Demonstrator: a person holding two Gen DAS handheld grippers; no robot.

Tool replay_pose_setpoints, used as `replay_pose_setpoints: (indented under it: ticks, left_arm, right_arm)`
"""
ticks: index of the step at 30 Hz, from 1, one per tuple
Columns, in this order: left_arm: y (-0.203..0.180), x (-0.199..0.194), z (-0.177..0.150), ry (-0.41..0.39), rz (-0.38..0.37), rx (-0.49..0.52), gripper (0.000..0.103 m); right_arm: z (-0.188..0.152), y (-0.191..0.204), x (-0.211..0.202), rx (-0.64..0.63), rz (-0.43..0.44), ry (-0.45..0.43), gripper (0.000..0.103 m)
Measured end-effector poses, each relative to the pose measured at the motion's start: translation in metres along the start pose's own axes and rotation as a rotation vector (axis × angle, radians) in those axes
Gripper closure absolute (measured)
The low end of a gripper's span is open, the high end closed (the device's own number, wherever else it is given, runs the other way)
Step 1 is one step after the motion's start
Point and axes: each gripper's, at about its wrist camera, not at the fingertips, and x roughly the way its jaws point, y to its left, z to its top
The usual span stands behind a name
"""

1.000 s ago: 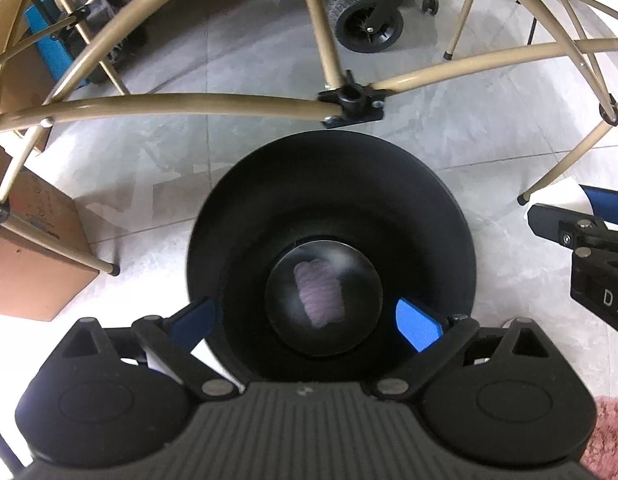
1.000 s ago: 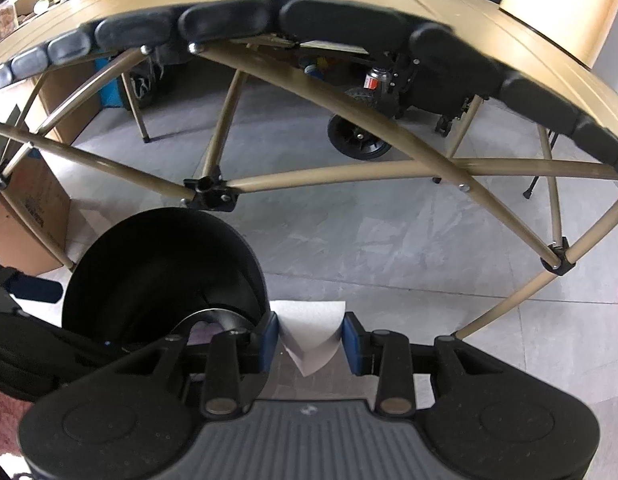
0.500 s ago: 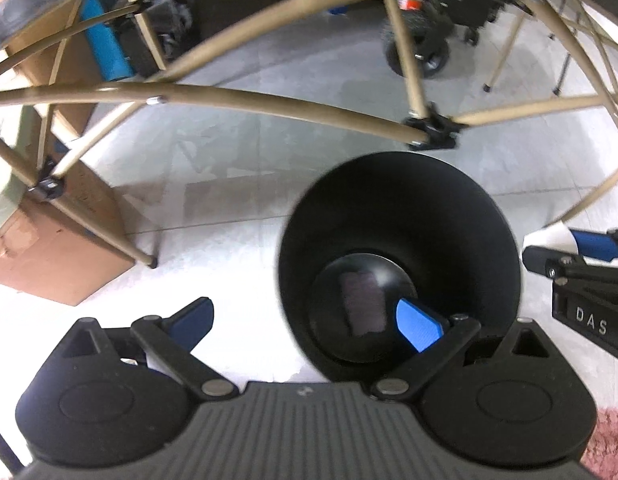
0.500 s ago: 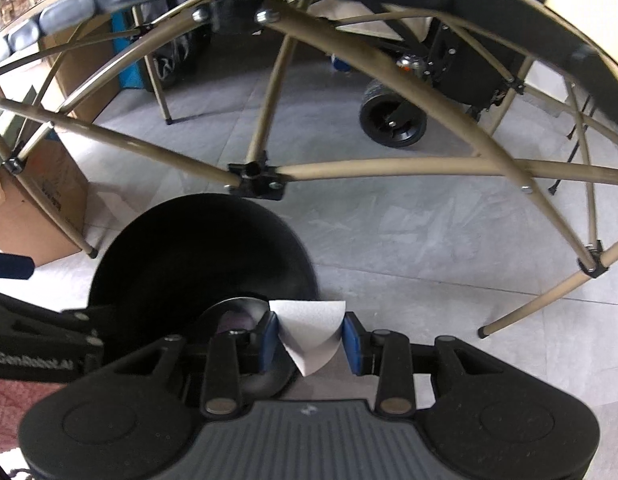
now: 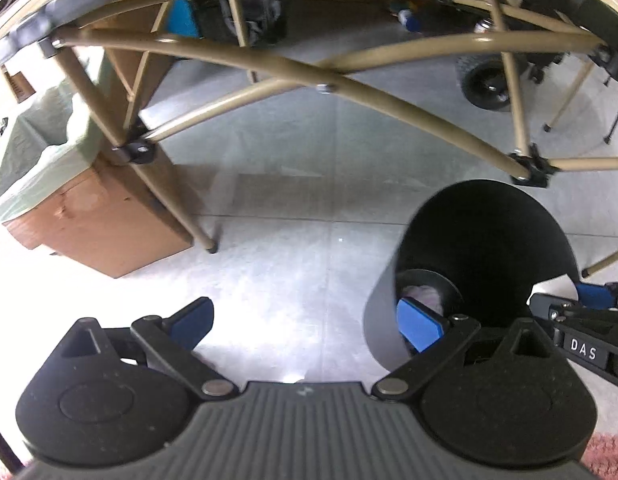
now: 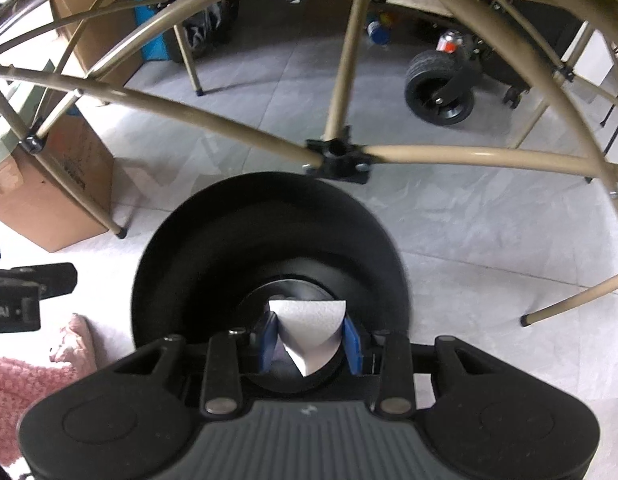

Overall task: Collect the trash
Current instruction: 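Lower the right gripper into the bin and open it to drop the white cone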

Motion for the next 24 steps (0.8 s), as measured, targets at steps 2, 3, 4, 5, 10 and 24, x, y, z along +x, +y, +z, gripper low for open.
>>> replay_pose_setpoints:
  ticks: [2,3,4,5,10,24]
  left_arm:
    - [0.005,0.000,0.001,0.003,0.006,-0.011,0.003]
    - [0.008,0.001,0.001,0.004,0.010,-0.014,0.003]
    - [0.011,0.001,0.001,0.005,0.012,-0.018,0.003]
    - [0.013,0.001,0.001,0.006,0.014,-0.021,0.003]
    - [0.022,0.001,0.001,0.002,0.015,-0.053,0.003]
    - [0.026,0.004,-0.001,0.004,0.025,-0.064,0.003]
  right_arm:
    - [0.001,0.008,0.007,0.000,0.010,0.021,0.069]
    - [0.001,0.013,0.011,0.000,0.016,0.035,0.069]
    - [0.002,0.016,0.015,0.002,0.022,0.048,0.069]
    - [0.002,0.019,0.019,0.003,0.027,0.059,0.069]
    - [0.002,0.035,0.038,0.009,0.039,0.110,0.069]
    - [0.002,0.031,0.065,0.089,0.001,0.160,0.067]
